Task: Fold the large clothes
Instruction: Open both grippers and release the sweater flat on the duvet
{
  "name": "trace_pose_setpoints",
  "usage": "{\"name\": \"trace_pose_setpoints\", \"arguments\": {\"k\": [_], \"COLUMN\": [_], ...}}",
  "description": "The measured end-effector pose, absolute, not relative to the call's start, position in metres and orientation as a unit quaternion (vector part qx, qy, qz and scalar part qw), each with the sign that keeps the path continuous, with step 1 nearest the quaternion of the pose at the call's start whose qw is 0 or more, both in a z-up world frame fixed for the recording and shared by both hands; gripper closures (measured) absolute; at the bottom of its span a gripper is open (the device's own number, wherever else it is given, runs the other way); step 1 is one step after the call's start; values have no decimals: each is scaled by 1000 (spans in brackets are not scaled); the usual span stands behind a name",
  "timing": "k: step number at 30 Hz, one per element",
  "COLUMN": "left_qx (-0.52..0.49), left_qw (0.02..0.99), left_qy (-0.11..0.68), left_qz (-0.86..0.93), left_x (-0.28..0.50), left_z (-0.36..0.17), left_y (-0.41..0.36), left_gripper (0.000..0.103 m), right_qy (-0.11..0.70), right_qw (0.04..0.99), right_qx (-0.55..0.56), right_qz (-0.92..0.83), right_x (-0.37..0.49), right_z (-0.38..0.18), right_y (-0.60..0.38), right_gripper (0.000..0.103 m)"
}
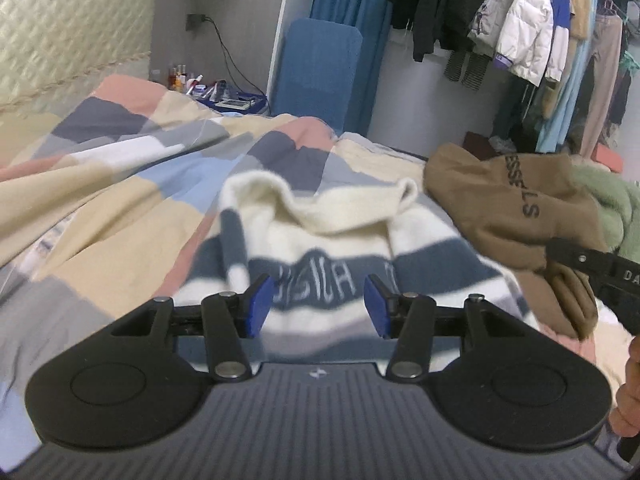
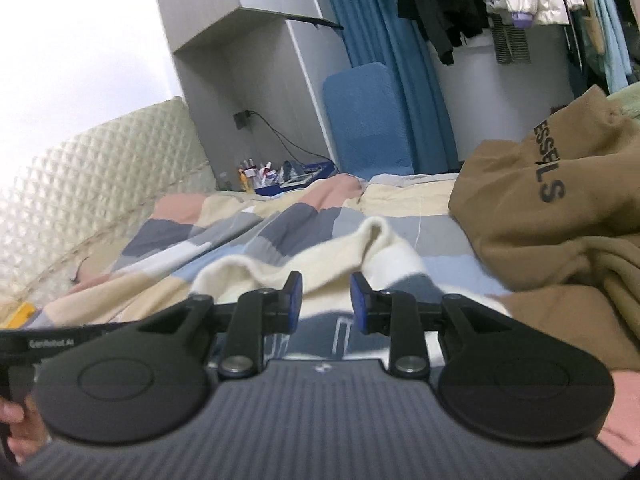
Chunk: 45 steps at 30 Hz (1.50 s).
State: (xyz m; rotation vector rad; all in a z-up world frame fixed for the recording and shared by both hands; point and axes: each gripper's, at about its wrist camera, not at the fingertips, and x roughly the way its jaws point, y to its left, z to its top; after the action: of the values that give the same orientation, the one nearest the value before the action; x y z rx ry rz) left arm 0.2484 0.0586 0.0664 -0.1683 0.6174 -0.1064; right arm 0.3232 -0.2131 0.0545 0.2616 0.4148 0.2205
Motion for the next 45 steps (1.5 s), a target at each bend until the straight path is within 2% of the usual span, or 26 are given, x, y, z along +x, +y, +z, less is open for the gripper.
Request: {"name": "trace_pose_setpoints", "arguments": {"k": [9, 18, 19, 20, 21, 22, 23, 29, 33, 38, 41, 43, 45], "left_qx": [-121, -106, -107, -113, -121, -129, -137, -155, -142, -122, -110, -106, -105], "left_qw": [941, 926, 924, 922, 919, 918, 915, 908, 911, 914, 917, 917, 915], "left_qy": [311, 363, 366, 370, 374, 375, 379, 389, 386, 386, 384, 384, 388], "left_qz": [-56, 15, 20, 23, 26, 26, 27, 20, 7, 11, 17, 23, 36], "left_x": [168, 154, 154, 156, 155, 157, 158, 162, 167, 173, 177, 178, 182], "left_z": [55, 13, 9, 6, 2, -2, -6, -26, -33, -42, -45, -48, -52], "left_y": [53, 62, 65, 69, 73, 77, 81, 84, 76, 68, 62, 62, 63], "left_gripper": [47, 46, 45, 45, 44, 43, 42, 36, 35, 36, 36, 39, 51], "right_qy": [212, 256, 261, 268, 273, 277, 280, 327, 374, 401, 399, 402, 403], "right_qw": [965, 948, 946, 943, 940, 938, 936, 921, 911, 901, 902, 902, 901], "right_qx": [104, 83, 81, 79, 79, 78, 77, 39, 1, 15, 13, 16, 23], "right_qz": [117, 169, 174, 180, 188, 194, 200, 207, 175, 166, 163, 159, 157], "right_x": [237, 196, 194, 193, 193, 192, 192, 198, 210, 220, 220, 220, 218], "right_z": [49, 22, 19, 16, 12, 9, 6, -19, -41, -56, -56, -56, -55], "right_y": [-218, -201, -197, -193, -189, -186, -182, -156, -147, -151, -151, -153, -156], "right_gripper": [74, 74, 71, 65, 45, 31, 31, 33, 34, 34, 43, 53, 61]}}
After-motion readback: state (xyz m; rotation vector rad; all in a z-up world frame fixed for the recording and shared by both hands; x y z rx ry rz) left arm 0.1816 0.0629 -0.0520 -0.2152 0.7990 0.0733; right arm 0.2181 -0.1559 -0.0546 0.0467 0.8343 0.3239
